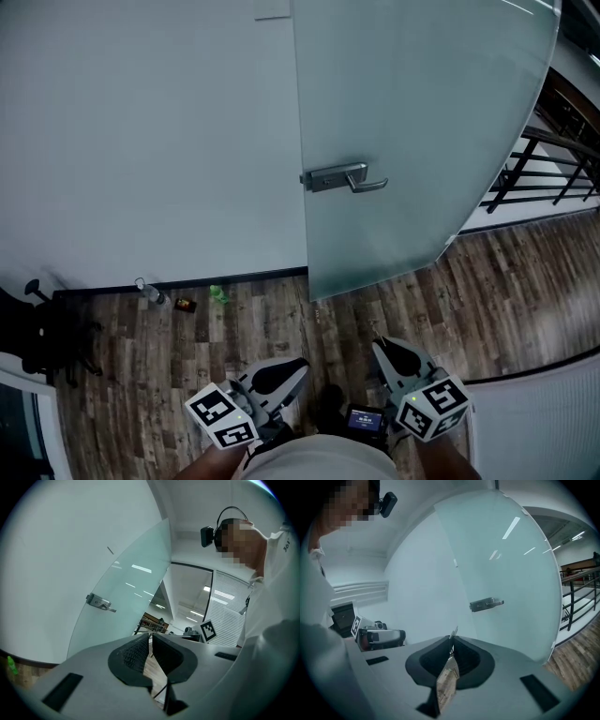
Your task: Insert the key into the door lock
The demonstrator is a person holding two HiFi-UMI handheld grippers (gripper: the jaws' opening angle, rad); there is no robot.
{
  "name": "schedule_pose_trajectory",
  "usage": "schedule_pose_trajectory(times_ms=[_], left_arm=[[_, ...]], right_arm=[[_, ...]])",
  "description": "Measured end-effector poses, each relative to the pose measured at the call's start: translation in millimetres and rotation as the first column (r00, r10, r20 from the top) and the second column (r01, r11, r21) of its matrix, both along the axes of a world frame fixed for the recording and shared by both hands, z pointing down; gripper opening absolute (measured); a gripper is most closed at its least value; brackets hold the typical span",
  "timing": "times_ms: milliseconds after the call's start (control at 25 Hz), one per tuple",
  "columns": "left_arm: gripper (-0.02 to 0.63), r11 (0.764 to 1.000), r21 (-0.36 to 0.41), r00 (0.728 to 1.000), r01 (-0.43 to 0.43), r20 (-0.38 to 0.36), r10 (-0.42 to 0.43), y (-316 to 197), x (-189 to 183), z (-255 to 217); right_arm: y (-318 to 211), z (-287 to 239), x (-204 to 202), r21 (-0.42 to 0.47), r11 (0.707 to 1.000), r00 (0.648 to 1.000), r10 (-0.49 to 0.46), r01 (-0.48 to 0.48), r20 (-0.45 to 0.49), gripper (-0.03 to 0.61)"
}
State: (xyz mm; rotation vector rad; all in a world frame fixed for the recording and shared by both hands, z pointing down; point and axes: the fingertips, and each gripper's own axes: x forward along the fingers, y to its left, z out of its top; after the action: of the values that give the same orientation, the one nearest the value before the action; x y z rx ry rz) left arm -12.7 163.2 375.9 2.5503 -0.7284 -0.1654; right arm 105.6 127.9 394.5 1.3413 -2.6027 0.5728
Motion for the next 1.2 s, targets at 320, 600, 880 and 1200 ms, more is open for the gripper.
schedule_pose_trajectory(times_ms=[320,600,880,1200], left_arm=[[0.035,0.999,-0.026,0.999,0.042,0.009,-0.042,-33.4,29.3,1.5],[0.035,0.997,-0.026,0.997,0.076,0.019,-0.076,-52.9,33.7,-0.5],[0.035,0.996,-0.035,0.997,0.079,0.017,-0.079,-75.2,30.6,-0.8],[0.035,0.999,-0.042,1.000,0.027,0.000,-0.027,-120.7,21.0,4.5]], right_arm=[[-37.2,-2.7,26.5,-0.002,0.999,0.999,-0.053,0.053,0.006,0.028],[-60.8,-2.8,28.5,-0.001,0.996,0.996,-0.086,0.086,0.006,0.028],[-80.7,-3.2,24.2,-0.010,0.996,0.996,-0.094,0.094,0.004,0.028],[-115.7,3.3,17.3,-0.023,0.999,1.000,-0.028,0.028,-0.013,0.028]])
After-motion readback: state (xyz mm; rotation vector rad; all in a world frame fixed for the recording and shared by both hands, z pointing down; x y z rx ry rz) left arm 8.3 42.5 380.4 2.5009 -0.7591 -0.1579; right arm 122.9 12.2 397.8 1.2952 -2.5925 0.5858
